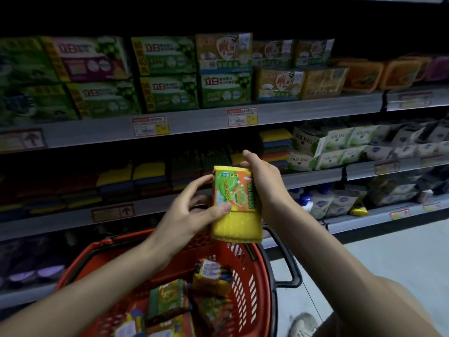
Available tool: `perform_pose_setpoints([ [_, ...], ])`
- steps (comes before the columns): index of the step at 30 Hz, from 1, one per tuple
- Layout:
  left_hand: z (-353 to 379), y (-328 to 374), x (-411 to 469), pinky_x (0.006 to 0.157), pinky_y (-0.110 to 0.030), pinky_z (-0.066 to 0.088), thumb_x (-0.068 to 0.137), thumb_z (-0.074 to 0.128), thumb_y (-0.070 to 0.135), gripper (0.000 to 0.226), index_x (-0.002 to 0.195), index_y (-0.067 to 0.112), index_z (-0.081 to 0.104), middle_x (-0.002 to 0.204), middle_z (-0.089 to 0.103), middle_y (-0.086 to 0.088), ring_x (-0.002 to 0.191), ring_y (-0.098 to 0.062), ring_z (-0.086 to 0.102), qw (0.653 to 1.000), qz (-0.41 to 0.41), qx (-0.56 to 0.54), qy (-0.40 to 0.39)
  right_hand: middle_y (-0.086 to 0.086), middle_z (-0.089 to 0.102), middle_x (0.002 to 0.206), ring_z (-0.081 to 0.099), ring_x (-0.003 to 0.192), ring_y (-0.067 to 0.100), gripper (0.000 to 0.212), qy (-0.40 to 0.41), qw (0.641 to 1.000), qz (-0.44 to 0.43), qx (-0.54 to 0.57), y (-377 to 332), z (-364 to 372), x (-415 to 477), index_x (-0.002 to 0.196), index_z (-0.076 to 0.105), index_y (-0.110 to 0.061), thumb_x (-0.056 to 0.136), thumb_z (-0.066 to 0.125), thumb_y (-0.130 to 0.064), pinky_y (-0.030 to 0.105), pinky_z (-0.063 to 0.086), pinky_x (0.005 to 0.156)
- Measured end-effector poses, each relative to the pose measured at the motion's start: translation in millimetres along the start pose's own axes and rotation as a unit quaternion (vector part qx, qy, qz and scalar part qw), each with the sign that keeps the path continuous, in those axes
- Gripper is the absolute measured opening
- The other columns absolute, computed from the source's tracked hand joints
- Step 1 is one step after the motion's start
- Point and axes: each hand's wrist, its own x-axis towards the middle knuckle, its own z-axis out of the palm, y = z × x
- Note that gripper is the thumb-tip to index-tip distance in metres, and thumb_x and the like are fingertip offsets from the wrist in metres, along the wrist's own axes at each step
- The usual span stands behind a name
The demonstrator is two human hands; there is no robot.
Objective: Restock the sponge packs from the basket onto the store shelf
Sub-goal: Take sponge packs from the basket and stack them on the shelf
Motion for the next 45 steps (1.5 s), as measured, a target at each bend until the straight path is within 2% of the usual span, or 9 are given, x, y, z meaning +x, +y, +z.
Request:
perform_pose_setpoints([
  [3,-4.0,-6.7,4.4,0.090,-0.043,0.060,0.059,0.085,0.052,0.084,0.136,0.045,0.055,0.124,0.071,0.004,0.107,-0.015,0.073,0.999,-0.020,-0.031,0.020,0.016,0.072,0.111,0.071,0.097,0.028,0.048,-0.016,1.000,0.016,0.009,-1.9,3.8,-1.4,0.117,0.069,-0.013,0.098,0.054,-0.055,0.040,0.057,0.079],
  [11,-5.6,-14.3,31.5,0.089,-0.042,0.060,0.061,0.086,0.051,0.076,0.126,0.019,0.062,0.107,0.079,0.001,0.098,-0.016,0.076,0.982,-0.089,-0.124,0.109,0.006,0.071,0.080,0.069,0.053,0.011,0.057,-0.028,0.999,0.025,-0.027,8.2,-2.6,-2.0,0.137,0.054,-0.013,0.101,0.047,-0.057,0.022,0.050,0.048],
  [16,6.8,-11.4,52.8,0.089,-0.046,0.061,0.060,0.088,0.049,0.070,0.114,0.010,0.064,0.102,0.079,-0.010,0.091,-0.024,0.077,0.962,-0.115,-0.189,0.157,0.014,0.067,0.096,0.061,0.082,0.024,0.053,-0.060,0.994,0.031,-0.082,16.7,-18.6,-7.8,0.127,0.056,-0.022,0.089,0.067,-0.059,0.036,0.054,0.072],
  [19,15.4,-4.8,67.0,0.071,-0.034,0.063,0.079,0.083,0.038,0.046,0.110,0.010,0.064,0.103,0.078,-0.011,0.081,-0.021,0.078,0.954,-0.121,-0.222,0.160,0.006,0.071,0.105,0.068,0.084,0.023,0.049,-0.054,0.996,0.008,-0.072,22.9,-24.8,-2.2,0.123,0.060,-0.022,0.084,0.080,-0.044,0.039,0.062,0.082],
  [22,21.4,-1.5,82.5,0.078,-0.039,0.063,0.083,0.080,0.036,0.045,0.116,0.009,0.066,0.106,0.078,-0.011,0.087,-0.024,0.078,0.956,-0.113,-0.227,0.148,0.018,0.075,0.111,0.073,0.088,0.026,0.043,-0.024,1.000,-0.012,-0.006,24.0,-25.6,17.1,0.121,0.062,-0.015,0.085,0.082,-0.029,0.044,0.061,0.088],
  [28,23.6,-8.6,99.3,0.085,-0.038,0.062,0.087,0.079,0.031,0.051,0.133,0.023,0.059,0.115,0.075,-0.006,0.094,-0.023,0.077,0.969,-0.121,-0.197,0.091,0.024,0.074,0.111,0.076,0.099,0.032,0.043,-0.022,0.993,0.028,0.112,19.8,-27.3,58.6,0.122,0.063,-0.005,0.085,0.082,-0.016,0.038,0.061,0.092],
  [35,31.9,-21.7,127.9,0.072,-0.031,0.063,0.083,0.084,0.028,0.032,0.103,0.007,0.070,0.114,0.073,-0.015,0.106,-0.026,0.071,0.951,-0.114,-0.210,0.198,0.018,0.071,0.117,0.074,0.104,0.026,0.040,0.028,0.995,-0.023,0.088,21.6,-23.0,82.1,0.111,0.064,-0.010,0.081,0.087,-0.024,0.030,0.061,0.086],
  [40,38.3,-22.8,147.6,0.074,-0.030,0.063,0.082,0.085,0.026,0.048,0.117,-0.001,0.066,0.117,0.071,-0.015,0.090,-0.019,0.076,0.941,-0.101,-0.231,0.224,0.015,0.066,0.125,0.067,0.113,0.027,0.039,0.035,0.997,-0.031,0.068,18.6,-22.5,90.6,0.127,0.063,-0.012,0.090,0.076,-0.014,0.033,0.061,0.090],
  [45,44.4,-17.7,165.9,0.081,-0.033,0.063,0.089,0.077,0.017,0.033,0.115,-0.001,0.068,0.113,0.071,-0.013,0.083,-0.013,0.075,0.946,-0.073,-0.216,0.232,0.019,0.068,0.119,0.066,0.112,0.029,0.062,0.048,0.997,-0.037,0.056,13.8,-21.5,99.6,0.150,0.047,-0.012,0.091,0.063,0.000,0.039,0.059,0.090],
])
